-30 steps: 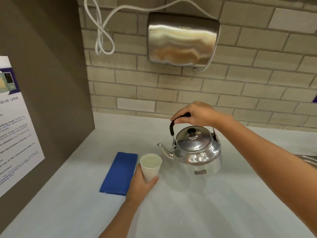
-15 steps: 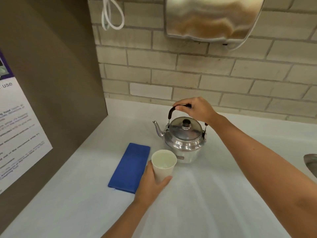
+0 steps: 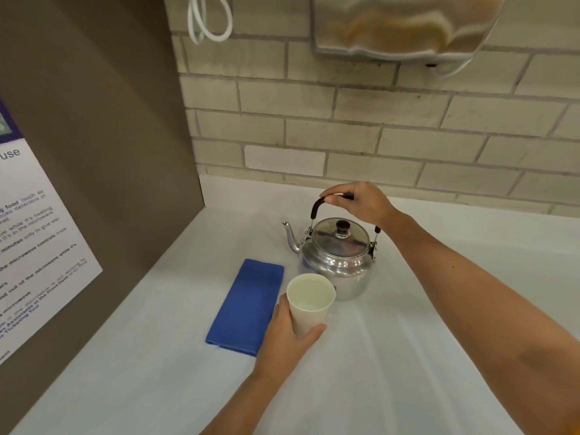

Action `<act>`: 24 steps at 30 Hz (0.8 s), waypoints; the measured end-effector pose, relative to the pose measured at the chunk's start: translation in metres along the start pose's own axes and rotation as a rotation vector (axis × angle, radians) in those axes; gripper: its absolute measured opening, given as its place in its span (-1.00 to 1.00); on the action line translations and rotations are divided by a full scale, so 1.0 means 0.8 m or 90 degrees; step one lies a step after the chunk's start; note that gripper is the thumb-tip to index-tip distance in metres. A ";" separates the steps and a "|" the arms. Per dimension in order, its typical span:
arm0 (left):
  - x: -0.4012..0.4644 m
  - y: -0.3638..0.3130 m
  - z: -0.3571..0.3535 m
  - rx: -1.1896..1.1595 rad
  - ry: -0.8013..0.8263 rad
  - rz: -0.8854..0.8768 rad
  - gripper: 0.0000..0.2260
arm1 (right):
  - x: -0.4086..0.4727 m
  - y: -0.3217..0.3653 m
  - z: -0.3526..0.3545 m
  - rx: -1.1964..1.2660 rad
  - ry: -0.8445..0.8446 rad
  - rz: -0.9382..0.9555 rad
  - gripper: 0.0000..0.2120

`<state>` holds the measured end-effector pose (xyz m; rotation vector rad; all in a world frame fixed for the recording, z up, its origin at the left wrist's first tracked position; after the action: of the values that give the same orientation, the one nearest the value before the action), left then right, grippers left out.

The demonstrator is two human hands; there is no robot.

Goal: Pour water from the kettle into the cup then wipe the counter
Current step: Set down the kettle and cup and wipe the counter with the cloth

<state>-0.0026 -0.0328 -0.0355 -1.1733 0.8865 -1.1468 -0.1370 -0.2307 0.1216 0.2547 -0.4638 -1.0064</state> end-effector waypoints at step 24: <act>0.050 -0.028 0.092 0.337 0.080 -0.142 -0.63 | -0.326 0.025 -0.135 -0.271 -0.035 -0.271 -0.61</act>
<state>0.0716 -0.0553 0.0027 -0.7786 0.5007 -1.5362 -0.1869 0.0023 -0.0309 -0.0618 -0.2368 -1.5033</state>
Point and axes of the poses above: each hand's wrist, its own x-axis towards the middle knuckle, its own z-axis out of the back of the hand, y = z × x, the point moved 2 cm from there along x, towards the middle knuckle, and after that the axes turned 10 degrees about -x, right-handed, at the moved point
